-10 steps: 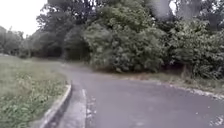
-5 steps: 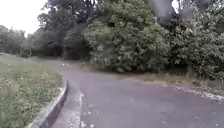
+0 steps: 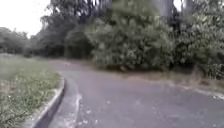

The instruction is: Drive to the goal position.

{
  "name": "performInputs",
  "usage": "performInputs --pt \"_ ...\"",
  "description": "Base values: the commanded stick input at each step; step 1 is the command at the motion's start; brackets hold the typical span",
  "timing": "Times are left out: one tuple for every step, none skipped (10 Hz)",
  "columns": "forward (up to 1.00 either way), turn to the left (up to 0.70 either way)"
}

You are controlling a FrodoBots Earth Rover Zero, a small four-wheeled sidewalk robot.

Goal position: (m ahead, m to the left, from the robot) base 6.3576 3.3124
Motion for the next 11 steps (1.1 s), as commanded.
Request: performInputs --pt "0.68 0.13" --pt "0.68 0.09" --pt "0.68 0.06" --pt "0.68 0.14" --pt "0.68 0.18" --pt "0.68 0.1" --pt "0.68 0.07" --pt "0.68 0.07" --pt "0.68 0.09" --pt "0.68 0.15" --pt "0.68 0.21"
